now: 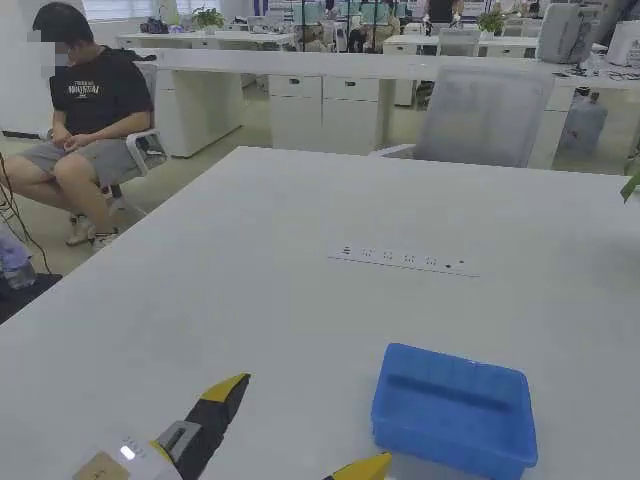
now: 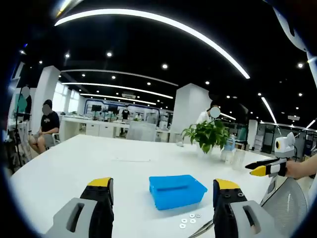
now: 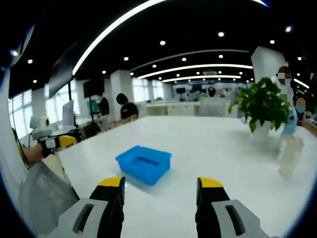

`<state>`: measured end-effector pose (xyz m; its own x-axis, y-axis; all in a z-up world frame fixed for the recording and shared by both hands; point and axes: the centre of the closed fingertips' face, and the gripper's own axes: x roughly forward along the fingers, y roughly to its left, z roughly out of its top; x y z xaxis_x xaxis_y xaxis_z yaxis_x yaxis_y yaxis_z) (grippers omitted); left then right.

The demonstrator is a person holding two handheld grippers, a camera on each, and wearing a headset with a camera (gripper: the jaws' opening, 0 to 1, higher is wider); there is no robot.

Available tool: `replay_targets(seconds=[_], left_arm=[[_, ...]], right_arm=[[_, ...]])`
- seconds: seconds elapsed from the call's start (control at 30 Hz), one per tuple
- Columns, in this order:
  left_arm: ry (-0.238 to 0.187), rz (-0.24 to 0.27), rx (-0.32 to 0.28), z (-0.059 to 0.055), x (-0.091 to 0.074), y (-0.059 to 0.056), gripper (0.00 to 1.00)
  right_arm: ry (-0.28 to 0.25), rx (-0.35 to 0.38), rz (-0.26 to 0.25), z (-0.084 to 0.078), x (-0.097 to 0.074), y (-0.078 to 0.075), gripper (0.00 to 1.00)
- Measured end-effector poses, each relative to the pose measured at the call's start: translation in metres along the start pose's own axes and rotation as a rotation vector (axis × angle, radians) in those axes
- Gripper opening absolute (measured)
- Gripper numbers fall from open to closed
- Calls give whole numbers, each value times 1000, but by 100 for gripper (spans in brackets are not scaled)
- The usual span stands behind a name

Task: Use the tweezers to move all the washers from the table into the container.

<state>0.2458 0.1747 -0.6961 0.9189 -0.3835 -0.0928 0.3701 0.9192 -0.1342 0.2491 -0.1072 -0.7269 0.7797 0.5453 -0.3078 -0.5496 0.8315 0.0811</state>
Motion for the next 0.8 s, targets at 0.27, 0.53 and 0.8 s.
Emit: replay_targets(seconds=[0.27, 0.53, 0.8], left_arm=[[5, 0, 1, -1, 0, 0, 79], [18, -1, 9, -3, 0, 0, 78], [29, -2, 16, -5, 1, -1, 77]], right_arm=[[11, -2, 3, -2, 1, 1, 55], [26, -11, 4, -5, 1, 0, 54], [38, -16, 5, -8, 0, -2, 53]])
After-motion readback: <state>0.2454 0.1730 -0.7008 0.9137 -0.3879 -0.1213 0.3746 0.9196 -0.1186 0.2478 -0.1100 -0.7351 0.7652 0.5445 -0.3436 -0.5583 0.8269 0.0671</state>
